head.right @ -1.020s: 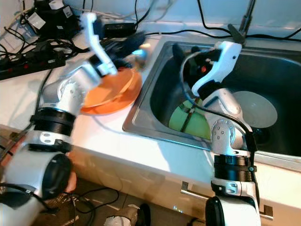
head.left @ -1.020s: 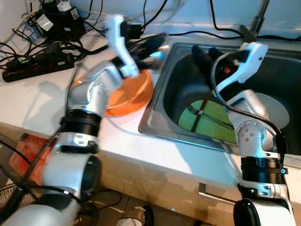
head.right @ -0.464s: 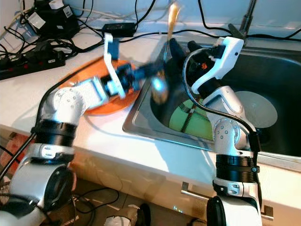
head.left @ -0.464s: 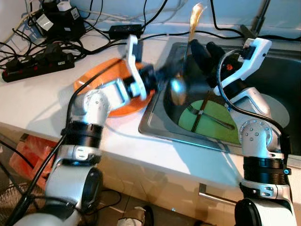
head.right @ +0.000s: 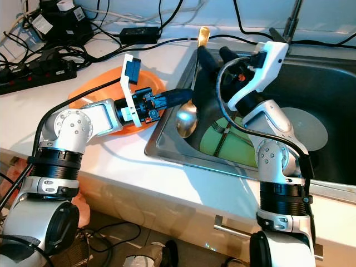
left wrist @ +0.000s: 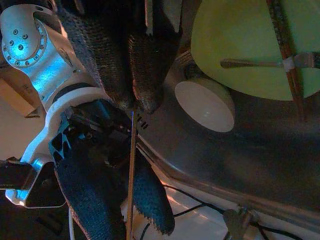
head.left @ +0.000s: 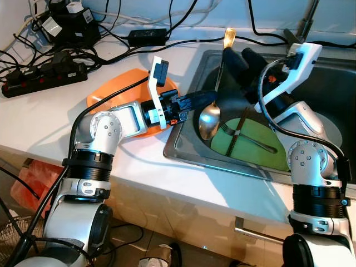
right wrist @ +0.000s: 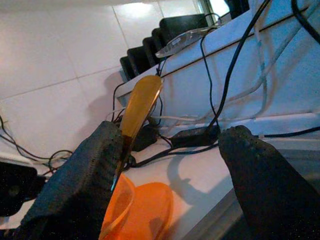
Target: Kitchen organization
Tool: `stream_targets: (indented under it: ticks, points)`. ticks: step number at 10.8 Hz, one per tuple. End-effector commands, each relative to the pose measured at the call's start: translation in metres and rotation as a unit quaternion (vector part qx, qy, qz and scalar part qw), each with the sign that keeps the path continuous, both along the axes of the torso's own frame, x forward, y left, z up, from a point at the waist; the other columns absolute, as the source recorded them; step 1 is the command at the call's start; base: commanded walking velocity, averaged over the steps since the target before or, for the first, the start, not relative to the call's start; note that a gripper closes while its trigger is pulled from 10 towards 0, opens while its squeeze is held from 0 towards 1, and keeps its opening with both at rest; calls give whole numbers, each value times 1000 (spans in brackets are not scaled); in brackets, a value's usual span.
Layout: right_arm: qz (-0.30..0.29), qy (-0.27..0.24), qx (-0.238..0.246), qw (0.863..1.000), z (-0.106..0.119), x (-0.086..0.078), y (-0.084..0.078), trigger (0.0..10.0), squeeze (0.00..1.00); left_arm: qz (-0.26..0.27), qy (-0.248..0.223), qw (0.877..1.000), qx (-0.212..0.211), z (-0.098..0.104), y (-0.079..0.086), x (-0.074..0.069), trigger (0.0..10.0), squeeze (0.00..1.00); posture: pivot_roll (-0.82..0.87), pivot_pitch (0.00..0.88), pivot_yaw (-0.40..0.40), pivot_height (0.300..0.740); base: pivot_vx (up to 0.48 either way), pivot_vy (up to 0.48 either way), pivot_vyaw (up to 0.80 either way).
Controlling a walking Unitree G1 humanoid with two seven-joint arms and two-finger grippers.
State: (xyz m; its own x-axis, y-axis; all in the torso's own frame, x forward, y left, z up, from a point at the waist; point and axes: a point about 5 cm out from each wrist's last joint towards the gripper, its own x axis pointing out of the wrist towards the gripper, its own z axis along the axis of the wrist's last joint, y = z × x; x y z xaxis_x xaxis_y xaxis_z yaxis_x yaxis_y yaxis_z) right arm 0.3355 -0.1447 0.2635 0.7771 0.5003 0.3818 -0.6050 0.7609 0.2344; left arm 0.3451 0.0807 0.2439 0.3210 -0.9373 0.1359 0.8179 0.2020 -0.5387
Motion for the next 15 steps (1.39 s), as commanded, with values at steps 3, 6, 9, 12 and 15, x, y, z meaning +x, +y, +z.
stream_targets:
  ticks: [3, 6, 9, 12, 15]
  points:
    - [58, 10, 6, 998, -2, -5, 4, 10000, 0, -18, -8, 1000, 8, 4, 7, -3, 0, 0, 96, 107, 160, 740, 0, 0, 0]
    - [106, 13, -14, 994, -3, -7, 3, 10000, 0, -31, -5, 999, 18, 0, 10, -2, 0, 0, 95, 111, 161, 740, 0, 0, 0]
    - [140, 21, -24, 990, -6, -9, 5, 10000, 0, -58, -3, 998, 27, -7, 7, -8, 0, 0, 96, 116, 160, 740, 0, 0, 0]
    - [155, 31, -21, 987, -12, -7, 9, 0, 0, -70, -6, 997, 35, -10, 2, -9, 0, 0, 96, 116, 160, 740, 0, 0, 0]
    - [158, 32, -19, 987, -12, -7, 8, 0, 0, -66, -11, 997, 37, -10, 2, -7, 0, 0, 95, 119, 159, 740, 0, 0, 0]
